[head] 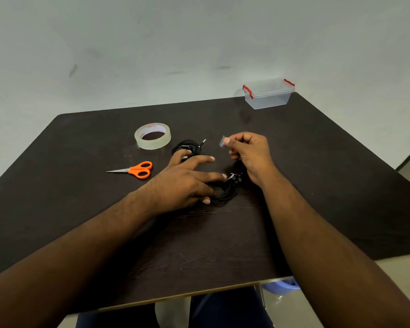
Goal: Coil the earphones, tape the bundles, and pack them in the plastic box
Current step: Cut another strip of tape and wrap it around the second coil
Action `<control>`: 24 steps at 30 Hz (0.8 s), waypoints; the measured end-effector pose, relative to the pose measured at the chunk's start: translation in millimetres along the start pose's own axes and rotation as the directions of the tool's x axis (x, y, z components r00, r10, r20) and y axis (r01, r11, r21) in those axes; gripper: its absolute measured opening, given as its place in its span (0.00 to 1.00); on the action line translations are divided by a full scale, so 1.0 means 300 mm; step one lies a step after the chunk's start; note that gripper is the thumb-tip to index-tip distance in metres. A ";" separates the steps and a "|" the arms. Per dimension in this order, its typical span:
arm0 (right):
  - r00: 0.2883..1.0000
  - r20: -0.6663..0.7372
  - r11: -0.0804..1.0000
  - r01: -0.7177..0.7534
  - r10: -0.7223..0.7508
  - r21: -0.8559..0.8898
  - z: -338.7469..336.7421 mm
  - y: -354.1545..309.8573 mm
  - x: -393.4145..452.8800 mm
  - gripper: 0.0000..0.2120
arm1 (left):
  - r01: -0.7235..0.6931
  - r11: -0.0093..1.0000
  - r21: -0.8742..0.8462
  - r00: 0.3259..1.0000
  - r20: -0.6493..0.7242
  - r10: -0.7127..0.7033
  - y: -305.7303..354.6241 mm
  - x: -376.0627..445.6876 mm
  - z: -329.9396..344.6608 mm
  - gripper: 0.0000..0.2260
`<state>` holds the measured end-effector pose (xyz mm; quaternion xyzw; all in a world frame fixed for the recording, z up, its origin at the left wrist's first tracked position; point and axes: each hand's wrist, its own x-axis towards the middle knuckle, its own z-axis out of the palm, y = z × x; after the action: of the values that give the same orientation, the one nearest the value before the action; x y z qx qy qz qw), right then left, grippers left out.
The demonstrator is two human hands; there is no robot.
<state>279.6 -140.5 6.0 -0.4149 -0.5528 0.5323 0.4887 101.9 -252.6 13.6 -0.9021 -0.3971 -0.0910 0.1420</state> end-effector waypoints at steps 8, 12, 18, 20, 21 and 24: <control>1.000 0.002 1.000 -0.004 0.004 0.004 0.004 0.006 0.004 0.04 | -0.019 0.995 -0.098 1.000 0.001 0.019 -0.028 0.017 0.015 0.14; 1.000 0.003 1.000 0.005 -0.005 0.004 0.004 0.007 0.001 0.04 | 0.005 0.991 -0.136 1.000 -0.019 -0.008 -0.024 0.019 0.039 0.14; 1.000 0.011 1.000 0.018 -0.018 -0.006 0.006 0.007 -0.001 0.04 | 0.088 0.972 -0.220 0.995 -0.028 -0.097 0.000 0.007 0.056 0.13; 1.000 0.010 1.000 0.023 -0.023 -0.010 0.006 0.008 -0.003 0.03 | 0.109 0.968 -0.225 0.993 -0.023 -0.117 0.006 -0.002 0.067 0.10; 1.000 0.010 1.000 0.024 -0.023 -0.012 0.006 0.007 -0.004 0.03 | 0.118 0.967 -0.227 0.992 -0.019 -0.126 0.009 -0.005 0.071 0.10; 1.000 0.011 1.000 0.026 -0.026 -0.005 0.007 0.007 -0.007 0.04 | 0.134 0.967 -0.217 0.987 -0.060 -0.150 0.024 -0.013 0.080 0.10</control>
<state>277.6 -142.8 3.8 -0.4061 -0.5620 0.5269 0.4915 105.8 -252.0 -11.4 -0.8772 -0.4431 -0.1770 0.0533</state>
